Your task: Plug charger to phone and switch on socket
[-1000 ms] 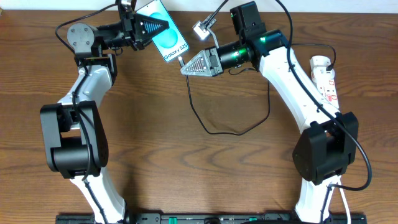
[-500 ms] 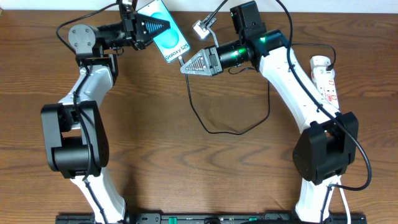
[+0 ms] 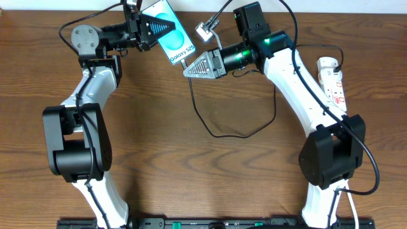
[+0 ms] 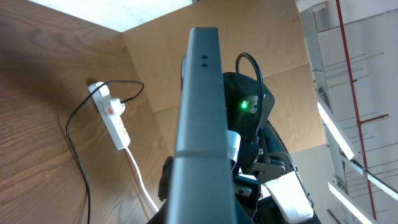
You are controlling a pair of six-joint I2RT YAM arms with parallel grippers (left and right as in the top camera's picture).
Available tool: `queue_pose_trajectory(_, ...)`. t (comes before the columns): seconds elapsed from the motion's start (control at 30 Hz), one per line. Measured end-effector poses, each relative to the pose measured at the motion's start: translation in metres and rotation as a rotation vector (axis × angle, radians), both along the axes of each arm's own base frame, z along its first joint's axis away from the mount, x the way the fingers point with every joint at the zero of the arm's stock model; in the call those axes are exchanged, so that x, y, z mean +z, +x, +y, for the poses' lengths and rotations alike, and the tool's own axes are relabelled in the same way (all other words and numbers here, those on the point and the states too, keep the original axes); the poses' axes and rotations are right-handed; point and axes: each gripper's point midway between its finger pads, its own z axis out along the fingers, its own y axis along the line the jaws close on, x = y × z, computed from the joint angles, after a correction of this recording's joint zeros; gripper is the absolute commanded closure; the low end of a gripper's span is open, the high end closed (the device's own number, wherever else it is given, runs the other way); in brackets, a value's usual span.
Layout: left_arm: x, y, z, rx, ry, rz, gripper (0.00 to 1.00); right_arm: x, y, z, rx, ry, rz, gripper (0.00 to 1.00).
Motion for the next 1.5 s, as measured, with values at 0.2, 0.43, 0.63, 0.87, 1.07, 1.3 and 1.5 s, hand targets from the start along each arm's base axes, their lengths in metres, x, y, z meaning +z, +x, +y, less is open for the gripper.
queue_pose_trajectory(0.2,0.0,0.0001,0.0002,0.0,0.0,0.0,0.92,-0.0002,-0.0005,-0.0002,0.0,-0.001,0.004,0.99)
queue_pose_trajectory(0.43,0.0,0.0004,0.0014,0.003,0.0,0.0,0.93,0.0005,-0.0014,-0.0002,0.004,0.003,0.009,0.99)
queue_pose_trajectory(0.63,0.0,0.0004,0.0014,0.003,0.0,0.0,0.93,0.0006,-0.0017,-0.0002,0.005,0.003,0.01,0.99)
queue_pose_trajectory(0.87,0.0,0.0004,0.0014,0.003,0.0,0.0,0.93,0.0006,-0.0011,-0.0009,0.003,0.003,0.011,0.99)
queue_pose_trajectory(1.07,-0.0001,0.0003,0.0014,0.002,0.001,0.0,0.93,0.0007,-0.0003,-0.0019,0.001,0.004,0.011,0.99)
queue_pose_trajectory(1.3,-0.0004,0.0,0.0016,0.001,0.002,0.0,0.92,0.0009,-0.0005,-0.0019,0.002,0.005,0.011,0.99)
queue_pose_trajectory(1.5,-0.0004,0.0016,0.0074,0.013,0.003,-0.001,0.93,0.0024,-0.0017,-0.0018,0.008,0.014,0.015,0.99)
